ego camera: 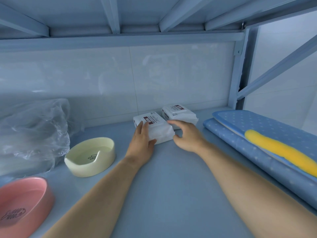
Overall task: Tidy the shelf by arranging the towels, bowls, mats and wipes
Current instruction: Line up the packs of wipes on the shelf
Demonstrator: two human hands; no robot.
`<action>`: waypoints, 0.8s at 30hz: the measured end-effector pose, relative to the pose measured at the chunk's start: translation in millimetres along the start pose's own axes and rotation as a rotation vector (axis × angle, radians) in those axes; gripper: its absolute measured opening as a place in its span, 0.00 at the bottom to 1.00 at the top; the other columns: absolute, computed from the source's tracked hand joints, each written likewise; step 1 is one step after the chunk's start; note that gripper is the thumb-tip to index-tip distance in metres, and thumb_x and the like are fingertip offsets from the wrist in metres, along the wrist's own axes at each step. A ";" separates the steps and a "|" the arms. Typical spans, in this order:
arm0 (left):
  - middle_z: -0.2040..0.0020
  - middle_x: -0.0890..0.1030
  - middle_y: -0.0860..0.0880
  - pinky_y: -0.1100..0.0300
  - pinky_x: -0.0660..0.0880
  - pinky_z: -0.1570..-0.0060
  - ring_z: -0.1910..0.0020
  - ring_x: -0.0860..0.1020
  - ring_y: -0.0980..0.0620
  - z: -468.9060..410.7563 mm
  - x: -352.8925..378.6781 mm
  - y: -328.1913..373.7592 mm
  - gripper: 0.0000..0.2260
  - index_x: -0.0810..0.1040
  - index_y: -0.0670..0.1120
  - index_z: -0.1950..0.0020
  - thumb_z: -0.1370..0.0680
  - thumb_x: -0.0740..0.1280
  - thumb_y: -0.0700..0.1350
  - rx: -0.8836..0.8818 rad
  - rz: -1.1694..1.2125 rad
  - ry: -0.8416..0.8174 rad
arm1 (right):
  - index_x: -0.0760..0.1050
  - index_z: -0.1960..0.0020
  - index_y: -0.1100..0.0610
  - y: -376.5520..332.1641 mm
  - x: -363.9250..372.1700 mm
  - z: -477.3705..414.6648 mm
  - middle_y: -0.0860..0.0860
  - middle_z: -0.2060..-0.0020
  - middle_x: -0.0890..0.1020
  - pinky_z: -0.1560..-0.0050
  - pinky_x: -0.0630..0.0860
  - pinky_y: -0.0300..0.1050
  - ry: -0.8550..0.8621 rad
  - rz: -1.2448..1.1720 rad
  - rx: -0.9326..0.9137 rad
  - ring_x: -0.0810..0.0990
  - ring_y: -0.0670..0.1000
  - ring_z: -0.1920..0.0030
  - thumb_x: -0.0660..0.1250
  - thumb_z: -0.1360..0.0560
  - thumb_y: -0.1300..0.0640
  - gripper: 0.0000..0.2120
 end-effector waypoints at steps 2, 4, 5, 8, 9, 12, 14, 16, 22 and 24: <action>0.24 0.53 0.41 0.53 0.60 0.33 0.27 0.58 0.42 -0.3 -3.1 -6.1 0.28 0.52 0.41 0.25 0.22 0.62 0.40 -0.064 -0.020 0.015 | 0.67 0.31 0.48 -10.8 8.0 1.2 0.44 0.31 0.68 0.35 0.63 0.36 -0.065 -0.021 -0.045 0.66 0.44 0.31 0.65 0.30 0.61 0.28; 0.27 0.59 0.40 0.52 0.66 0.39 0.32 0.65 0.40 -0.4 -5.7 -13.8 0.27 0.53 0.42 0.26 0.21 0.61 0.41 -0.142 -0.030 0.011 | 0.64 0.29 0.48 -14.8 19.7 2.0 0.45 0.27 0.61 0.33 0.59 0.35 -0.135 -0.008 -0.055 0.60 0.43 0.28 0.67 0.29 0.58 0.30; 0.29 0.64 0.39 0.53 0.67 0.42 0.35 0.68 0.40 0.0 -6.4 -16.2 0.26 0.54 0.42 0.26 0.21 0.60 0.41 -0.167 -0.037 -0.001 | 0.62 0.28 0.48 -15.3 25.1 1.9 0.46 0.26 0.59 0.31 0.58 0.37 -0.159 0.009 -0.052 0.57 0.44 0.27 0.68 0.29 0.57 0.31; 0.34 0.72 0.40 0.56 0.68 0.44 0.37 0.71 0.40 0.3 -8.0 -19.8 0.28 0.54 0.44 0.25 0.22 0.62 0.42 -0.193 -0.028 -0.029 | 0.59 0.27 0.47 -15.5 35.3 -0.4 0.51 0.25 0.55 0.29 0.58 0.43 -0.178 0.055 -0.023 0.55 0.49 0.25 0.70 0.28 0.56 0.34; 0.34 0.73 0.41 0.57 0.68 0.44 0.37 0.71 0.41 0.9 -9.0 -20.0 0.29 0.54 0.45 0.25 0.23 0.63 0.42 -0.195 -0.015 -0.028 | 0.58 0.26 0.46 -14.2 36.9 -1.2 0.53 0.25 0.55 0.29 0.59 0.45 -0.173 0.055 -0.005 0.55 0.50 0.25 0.70 0.28 0.55 0.34; 0.36 0.75 0.43 0.59 0.69 0.45 0.38 0.73 0.43 2.8 -12.4 -18.4 0.29 0.58 0.47 0.25 0.24 0.66 0.42 -0.194 0.014 0.006 | 0.58 0.26 0.48 -12.5 38.6 -3.1 0.56 0.29 0.63 0.31 0.62 0.46 -0.155 0.029 0.015 0.62 0.54 0.29 0.71 0.28 0.55 0.35; 0.36 0.76 0.44 0.60 0.68 0.47 0.38 0.73 0.44 3.8 -15.1 -15.6 0.27 0.61 0.48 0.26 0.24 0.65 0.43 -0.194 0.022 0.034 | 0.58 0.26 0.49 -13.8 39.7 -3.2 0.57 0.34 0.68 0.35 0.65 0.45 -0.155 0.022 0.016 0.67 0.55 0.33 0.70 0.28 0.56 0.35; 0.36 0.75 0.45 0.59 0.68 0.46 0.37 0.73 0.44 2.9 -18.5 -9.9 0.25 0.62 0.48 0.27 0.23 0.64 0.43 -0.174 0.002 0.061 | 0.57 0.26 0.49 -14.7 40.2 -3.7 0.57 0.36 0.70 0.37 0.66 0.44 -0.152 0.018 0.031 0.69 0.55 0.35 0.70 0.28 0.57 0.35; 0.35 0.74 0.47 0.60 0.65 0.47 0.38 0.73 0.47 -3.2 -30.9 10.8 0.22 0.65 0.49 0.28 0.22 0.63 0.44 -0.048 -0.104 0.111 | 0.68 0.31 0.49 -9.9 23.8 -6.8 0.53 0.38 0.77 0.39 0.71 0.43 0.002 -0.158 0.058 0.75 0.51 0.39 0.73 0.31 0.59 0.30; 0.36 0.75 0.47 0.59 0.66 0.47 0.39 0.74 0.46 -2.7 -36.4 17.4 0.21 0.66 0.50 0.29 0.22 0.63 0.44 -0.015 -0.117 0.126 | 0.71 0.33 0.49 -11.2 14.1 -7.1 0.50 0.39 0.78 0.38 0.72 0.44 0.055 -0.192 0.049 0.76 0.50 0.40 0.74 0.32 0.59 0.29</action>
Point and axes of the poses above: each hand's wrist, its own z-axis away from the middle knuckle, its own x-axis out of the palm, y = z × x, the point moved 8 cm from there along -z, towards the middle knuckle
